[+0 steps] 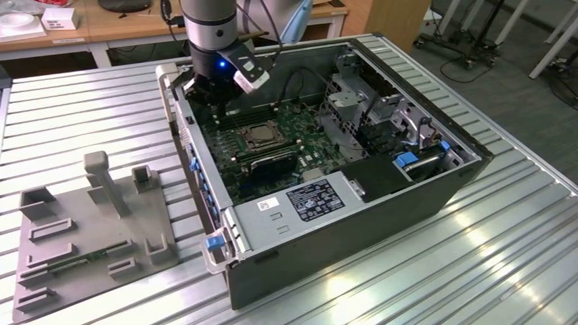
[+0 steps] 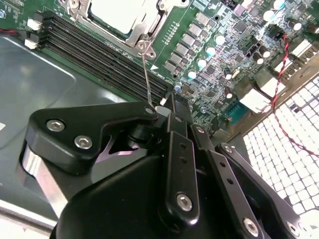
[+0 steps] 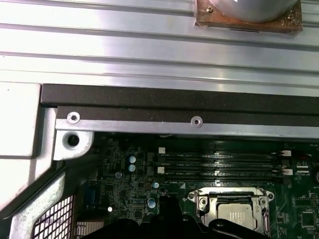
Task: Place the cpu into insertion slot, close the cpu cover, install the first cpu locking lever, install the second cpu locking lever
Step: 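Install the first cpu locking lever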
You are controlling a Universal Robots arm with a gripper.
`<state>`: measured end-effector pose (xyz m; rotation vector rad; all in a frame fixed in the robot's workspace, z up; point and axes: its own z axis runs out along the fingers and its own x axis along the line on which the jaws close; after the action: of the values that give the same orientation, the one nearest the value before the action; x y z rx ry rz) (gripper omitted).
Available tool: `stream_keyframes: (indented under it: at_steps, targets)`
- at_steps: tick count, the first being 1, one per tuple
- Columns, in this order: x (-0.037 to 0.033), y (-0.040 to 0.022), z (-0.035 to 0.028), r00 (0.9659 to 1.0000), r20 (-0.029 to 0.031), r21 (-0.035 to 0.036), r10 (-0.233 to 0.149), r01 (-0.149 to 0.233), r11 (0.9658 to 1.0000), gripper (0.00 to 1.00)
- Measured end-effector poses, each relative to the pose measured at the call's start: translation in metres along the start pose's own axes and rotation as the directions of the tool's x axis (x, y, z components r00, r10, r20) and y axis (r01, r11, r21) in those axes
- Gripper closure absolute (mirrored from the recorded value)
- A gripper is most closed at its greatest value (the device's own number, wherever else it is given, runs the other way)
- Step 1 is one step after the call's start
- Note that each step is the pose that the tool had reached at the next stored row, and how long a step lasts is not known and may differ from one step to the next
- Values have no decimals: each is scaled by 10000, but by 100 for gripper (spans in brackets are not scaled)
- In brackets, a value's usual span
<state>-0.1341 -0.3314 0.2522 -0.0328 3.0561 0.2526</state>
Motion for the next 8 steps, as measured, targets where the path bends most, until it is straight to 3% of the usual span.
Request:
stream_keyframes:
  at_steps: [8]
  targets:
    - [-26,26,13,10000,-1,-5,0,0,10000,89]
